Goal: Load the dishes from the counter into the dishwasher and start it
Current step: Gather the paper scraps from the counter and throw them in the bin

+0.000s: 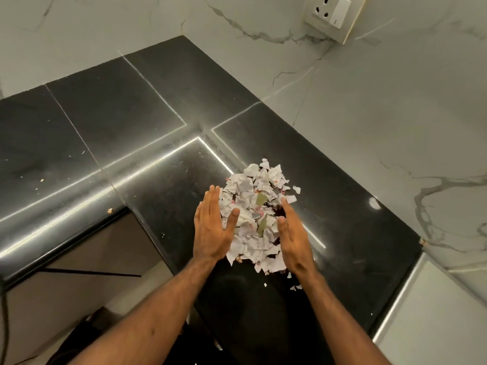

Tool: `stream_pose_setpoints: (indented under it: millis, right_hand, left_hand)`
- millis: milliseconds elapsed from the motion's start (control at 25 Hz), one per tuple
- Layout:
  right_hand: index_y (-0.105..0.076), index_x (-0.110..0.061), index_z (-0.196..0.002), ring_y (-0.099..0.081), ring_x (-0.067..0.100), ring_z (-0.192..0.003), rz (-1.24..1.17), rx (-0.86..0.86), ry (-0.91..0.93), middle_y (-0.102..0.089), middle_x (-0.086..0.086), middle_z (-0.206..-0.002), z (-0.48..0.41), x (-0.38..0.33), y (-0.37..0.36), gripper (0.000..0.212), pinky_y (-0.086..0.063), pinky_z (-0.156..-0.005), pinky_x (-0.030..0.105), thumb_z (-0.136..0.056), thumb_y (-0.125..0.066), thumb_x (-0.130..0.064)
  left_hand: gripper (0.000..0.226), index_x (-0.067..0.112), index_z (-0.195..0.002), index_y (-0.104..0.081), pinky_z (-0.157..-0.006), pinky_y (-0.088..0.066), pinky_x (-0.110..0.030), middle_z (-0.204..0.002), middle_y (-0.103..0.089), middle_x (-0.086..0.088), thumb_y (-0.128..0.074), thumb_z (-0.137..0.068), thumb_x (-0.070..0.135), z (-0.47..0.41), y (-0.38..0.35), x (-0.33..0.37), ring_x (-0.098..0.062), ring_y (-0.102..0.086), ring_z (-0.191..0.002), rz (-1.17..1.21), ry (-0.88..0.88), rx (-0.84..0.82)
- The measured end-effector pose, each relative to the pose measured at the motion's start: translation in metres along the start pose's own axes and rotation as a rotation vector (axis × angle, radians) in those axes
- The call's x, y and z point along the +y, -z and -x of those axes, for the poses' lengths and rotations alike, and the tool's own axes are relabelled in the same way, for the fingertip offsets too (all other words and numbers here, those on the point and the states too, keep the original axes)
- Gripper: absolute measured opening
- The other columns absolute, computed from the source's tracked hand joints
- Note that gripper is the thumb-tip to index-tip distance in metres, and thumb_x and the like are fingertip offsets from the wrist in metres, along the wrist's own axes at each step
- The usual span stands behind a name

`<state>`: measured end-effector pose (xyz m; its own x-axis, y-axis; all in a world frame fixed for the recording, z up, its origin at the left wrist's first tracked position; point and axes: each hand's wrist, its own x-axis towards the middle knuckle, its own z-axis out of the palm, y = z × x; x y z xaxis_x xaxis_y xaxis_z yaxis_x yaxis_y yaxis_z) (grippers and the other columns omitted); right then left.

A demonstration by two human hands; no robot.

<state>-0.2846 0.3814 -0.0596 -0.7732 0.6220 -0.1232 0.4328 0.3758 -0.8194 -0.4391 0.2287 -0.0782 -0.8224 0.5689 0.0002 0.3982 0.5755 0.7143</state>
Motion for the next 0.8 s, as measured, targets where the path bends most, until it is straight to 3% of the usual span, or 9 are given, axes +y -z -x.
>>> stream_pose_setpoints:
  millis: [160, 360, 520, 680, 800]
  right_hand:
    - [-0.023, -0.031, -0.165, -0.021, 0.002, -0.155, -0.02, 0.127, -0.035, -0.023, -0.011, -0.171, -0.059, -0.005, 0.023, 0.067, -0.022, -0.128, 0.04, -0.107, -0.024, -0.066]
    - [-0.024, -0.034, -0.165, -0.018, 0.009, -0.157, 0.013, -0.092, -0.066, -0.022, -0.011, -0.171, -0.145, -0.021, 0.034, 0.077, -0.013, -0.131, 0.044, -0.102, -0.02, -0.077]
    - [-0.031, -0.038, -0.162, -0.01, 0.012, -0.158, 0.038, -0.289, -0.015, -0.021, -0.005, -0.172, -0.151, -0.031, 0.022, 0.063, -0.004, -0.131, 0.049, -0.106, -0.022, -0.067]
    - [-0.039, -0.038, -0.159, -0.026, 0.004, -0.147, 0.072, -0.372, 0.115, -0.033, -0.005, -0.167, -0.106, -0.029, 0.008, 0.056, -0.017, -0.121, 0.038, -0.109, -0.023, -0.06]
    - [-0.042, -0.037, -0.157, -0.039, 0.006, -0.145, 0.011, -0.4, 0.105, -0.04, -0.007, -0.164, -0.083, -0.03, 0.009, 0.058, -0.027, -0.116, 0.032, -0.108, -0.024, -0.062]
  left_hand:
    - [0.085, 0.03, -0.165, -0.007, -0.128, -0.016, -0.052, -0.173, -0.006, 0.008, -0.021, -0.097, 0.078, 0.002, -0.002, -0.002, -0.013, -0.011, -0.158, -0.056, -0.045, -0.01]
    - [0.086, 0.031, -0.165, -0.006, -0.126, -0.019, -0.055, -0.173, -0.005, 0.009, -0.021, -0.096, 0.08, 0.001, -0.004, -0.002, -0.012, -0.009, -0.158, -0.063, -0.027, -0.025]
    - [0.088, 0.029, -0.165, -0.004, -0.126, -0.019, -0.055, -0.173, -0.002, 0.01, -0.019, -0.095, 0.081, -0.001, -0.004, -0.001, -0.011, -0.006, -0.159, -0.072, -0.018, -0.034]
    - [0.084, 0.027, -0.165, -0.003, -0.127, -0.017, -0.051, -0.173, -0.001, 0.01, -0.024, -0.099, 0.074, 0.0, -0.005, -0.001, -0.008, -0.002, -0.158, -0.108, -0.053, -0.027]
    - [0.082, 0.028, -0.165, -0.002, -0.128, -0.015, -0.048, -0.173, -0.001, 0.012, -0.025, -0.1, 0.072, 0.0, -0.006, 0.0, -0.006, -0.003, -0.158, -0.119, -0.054, -0.032]
